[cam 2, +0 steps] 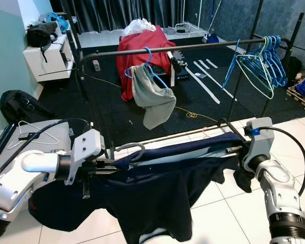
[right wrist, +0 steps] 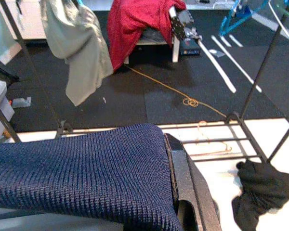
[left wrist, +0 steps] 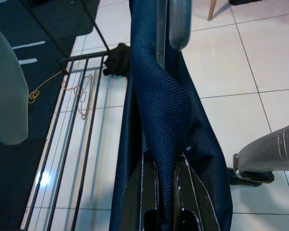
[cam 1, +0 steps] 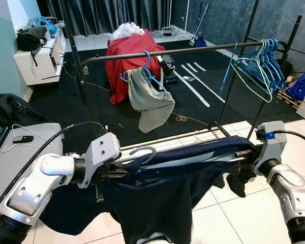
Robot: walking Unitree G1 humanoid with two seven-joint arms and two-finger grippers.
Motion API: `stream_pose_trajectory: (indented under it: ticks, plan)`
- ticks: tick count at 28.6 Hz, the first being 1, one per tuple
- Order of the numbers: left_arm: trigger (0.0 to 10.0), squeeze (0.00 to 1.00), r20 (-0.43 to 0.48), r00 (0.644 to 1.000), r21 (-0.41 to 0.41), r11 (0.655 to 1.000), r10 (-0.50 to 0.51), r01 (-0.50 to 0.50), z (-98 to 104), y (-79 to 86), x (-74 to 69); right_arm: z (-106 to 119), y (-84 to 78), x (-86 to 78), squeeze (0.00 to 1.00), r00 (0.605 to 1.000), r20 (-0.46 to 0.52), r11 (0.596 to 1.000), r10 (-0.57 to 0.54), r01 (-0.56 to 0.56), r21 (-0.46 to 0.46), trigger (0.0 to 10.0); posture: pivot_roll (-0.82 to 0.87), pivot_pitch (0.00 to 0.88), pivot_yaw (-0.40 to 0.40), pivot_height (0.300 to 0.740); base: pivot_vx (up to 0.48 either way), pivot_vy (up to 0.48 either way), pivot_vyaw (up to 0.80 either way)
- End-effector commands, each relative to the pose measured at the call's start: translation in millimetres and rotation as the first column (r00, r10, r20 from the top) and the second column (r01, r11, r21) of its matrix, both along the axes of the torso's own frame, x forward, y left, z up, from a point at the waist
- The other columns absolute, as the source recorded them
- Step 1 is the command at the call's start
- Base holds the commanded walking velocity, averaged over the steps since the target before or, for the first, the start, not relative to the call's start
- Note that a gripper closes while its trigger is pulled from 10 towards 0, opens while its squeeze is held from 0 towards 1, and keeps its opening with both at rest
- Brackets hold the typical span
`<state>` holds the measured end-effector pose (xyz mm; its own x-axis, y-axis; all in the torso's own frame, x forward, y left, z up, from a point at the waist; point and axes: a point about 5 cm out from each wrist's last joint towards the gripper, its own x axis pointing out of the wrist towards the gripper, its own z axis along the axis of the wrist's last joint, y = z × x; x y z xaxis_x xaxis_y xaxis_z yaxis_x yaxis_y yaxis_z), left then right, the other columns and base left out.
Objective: Hang hanger
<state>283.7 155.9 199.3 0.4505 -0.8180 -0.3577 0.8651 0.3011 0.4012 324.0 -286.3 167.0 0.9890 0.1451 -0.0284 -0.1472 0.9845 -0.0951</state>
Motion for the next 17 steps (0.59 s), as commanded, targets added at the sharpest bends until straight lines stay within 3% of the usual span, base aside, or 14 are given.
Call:
stream_pose_trajectory:
  ticks: [1, 2, 3, 4, 5, 6, 7, 8, 11, 14, 17]
  plan:
    - [0.0, 0.00, -0.012, 1.000, 0.002, 1.000, 0.021, -0.021, -1.2, -3.2, 0.4, 9.9, 4.6, 1.8, 0.00, 0.999, 0.049, 1.000, 0.020, -0.020, 0.004, 0.0, -0.10, 0.071, 0.020, 0.740, 0.000, 0.000, 0.00]
    - [0.0, 0.00, -0.012, 1.000, 0.002, 1.000, 0.021, -0.021, -1.2, -3.2, 0.4, 9.9, 4.6, 1.8, 0.00, 0.999, 0.049, 1.000, 0.020, -0.020, 0.004, 0.0, -0.10, 0.071, 0.020, 0.740, 0.000, 0.000, 0.00]
    - [0.0, 0.00, -0.010, 0.999, -0.019, 0.999, 0.031, -0.031, -1.3, -10.2, 1.1, 7.3, 21.3, 3.7, 0.00, 0.995, 0.041, 0.996, 0.086, -0.086, 0.005, 0.0, -0.10, 0.069, 0.018, 0.740, 0.000, 0.000, 0.00]
    - [0.0, 0.00, -0.010, 0.999, -0.019, 0.999, 0.031, -0.031, -1.3, -10.2, 1.1, 7.3, 21.3, 3.7, 0.00, 0.995, 0.041, 0.996, 0.086, -0.086, 0.005, 0.0, -0.10, 0.069, 0.018, 0.740, 0.000, 0.000, 0.00]
    - [0.0, 0.00, -0.005, 0.999, -0.028, 0.998, 0.049, -0.049, -2.4, -16.4, 3.0, 2.6, 39.4, 4.5, 0.00, 0.988, 0.028, 0.988, 0.152, -0.152, 0.009, 0.0, -0.10, 0.071, 0.017, 0.740, 0.000, 0.000, 0.00]
    - [0.9, 0.00, 0.010, 0.996, -0.057, 0.995, 0.086, -0.086, -1.9, -23.1, 8.8, -6.5, 61.7, 3.0, 0.00, 0.972, -0.003, 0.971, 0.237, -0.237, 0.010, 0.0, -0.10, 0.070, 0.016, 0.740, 0.000, 0.000, 0.00]
    - [0.9, 0.00, 0.010, 0.996, -0.057, 0.995, 0.086, -0.086, -1.9, -23.1, 8.8, -6.5, 61.7, 3.0, 0.00, 0.972, -0.003, 0.971, 0.237, -0.237, 0.010, 0.0, -0.10, 0.070, 0.016, 0.740, 0.000, 0.000, 0.00]
    - [0.0, 0.00, 0.021, 0.993, -0.092, 0.990, 0.112, -0.110, 0.6, -30.2, 14.2, -16.3, 82.6, -0.6, 0.00, 0.944, -0.038, 0.945, 0.327, -0.328, -0.015, 0.0, -0.10, 0.069, 0.016, 0.740, 0.000, 0.000, 0.00]
    - [0.0, 0.00, 0.023, 0.993, -0.167, 0.980, 0.114, -0.109, 7.5, -51.6, 22.8, -33.5, 129.5, -12.1, 0.00, 0.865, -0.066, 0.865, 0.497, -0.500, -0.039, 0.0, -0.10, 0.067, 0.017, 0.740, 0.000, 0.000, 0.00]
    - [0.0, 0.00, 0.021, 0.993, -0.172, 0.979, 0.117, -0.112, 7.7, -53.3, 23.4, -33.7, 133.0, -12.8, 0.00, 0.861, -0.063, 0.861, 0.505, -0.508, -0.036, 0.0, -0.10, 0.067, 0.017, 0.740, 0.000, 0.000, 0.00]
    - [0.0, 0.00, 0.055, 0.974, -0.145, 0.967, 0.220, -0.210, 4.9, -50.0, 34.9, -36.3, 144.3, -17.9, 0.00, 0.844, -0.066, 0.845, 0.532, -0.535, -0.020, 0.0, -0.10, 0.066, 0.018, 0.740, 0.000, 0.000, 0.00]
